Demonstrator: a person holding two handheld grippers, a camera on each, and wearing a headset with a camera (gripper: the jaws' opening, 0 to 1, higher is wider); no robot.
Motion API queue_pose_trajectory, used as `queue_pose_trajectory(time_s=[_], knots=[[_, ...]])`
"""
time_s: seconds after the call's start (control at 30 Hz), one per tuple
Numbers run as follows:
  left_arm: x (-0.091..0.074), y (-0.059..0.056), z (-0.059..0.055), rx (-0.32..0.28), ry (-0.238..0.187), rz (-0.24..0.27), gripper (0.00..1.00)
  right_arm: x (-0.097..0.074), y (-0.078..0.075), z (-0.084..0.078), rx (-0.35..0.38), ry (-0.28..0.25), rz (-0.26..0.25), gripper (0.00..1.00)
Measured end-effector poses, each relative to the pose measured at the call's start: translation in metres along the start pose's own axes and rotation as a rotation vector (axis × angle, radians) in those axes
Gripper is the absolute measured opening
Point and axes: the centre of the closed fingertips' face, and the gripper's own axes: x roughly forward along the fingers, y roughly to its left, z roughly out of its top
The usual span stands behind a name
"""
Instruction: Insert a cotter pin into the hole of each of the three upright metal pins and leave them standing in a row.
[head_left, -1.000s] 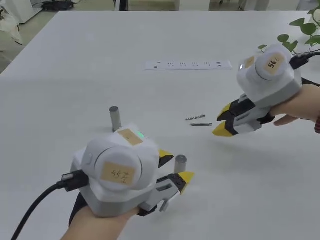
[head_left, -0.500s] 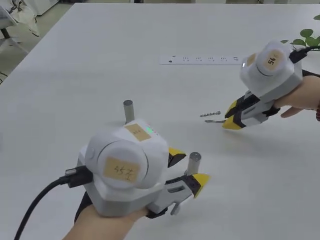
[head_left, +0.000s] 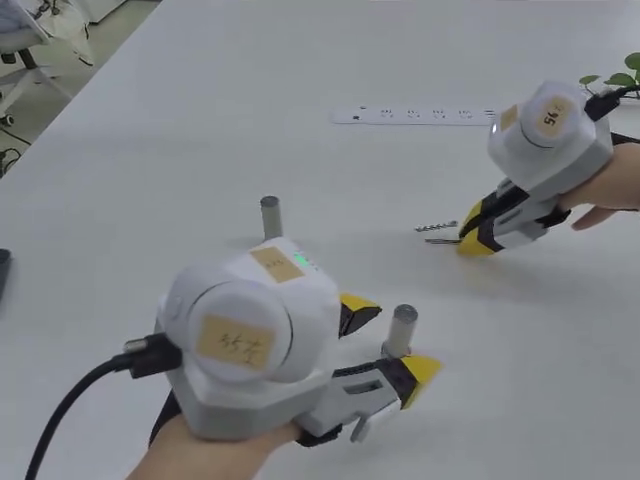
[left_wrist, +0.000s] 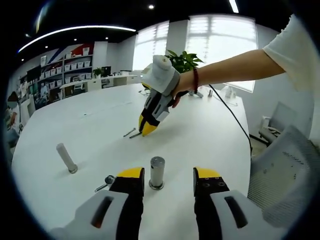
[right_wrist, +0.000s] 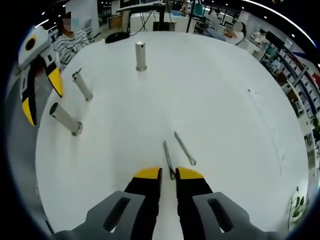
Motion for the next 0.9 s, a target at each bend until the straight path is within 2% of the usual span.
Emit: queue_pose_trajectory(time_s=[0.2, 0.37, 0.9], knots=[[-0.004, 0.000, 0.001, -0.016, -0.009, -0.005, 0.40, 0.001, 0.004, 0.000, -0.016, 0.028, 0.034, 0.07], [-0.009, 0.001, -0.001, -0.022, -0.009, -0.003, 0.41, 0.002, 0.002, -0.002, -0.049, 0.056, 0.030, 0.05], [-0.017, 0.005, -0.004, -0.041, -0.007, 0.013, 0.41, -0.001, 0.000, 0.001, -0.050, 0.051, 0.005, 0.02]])
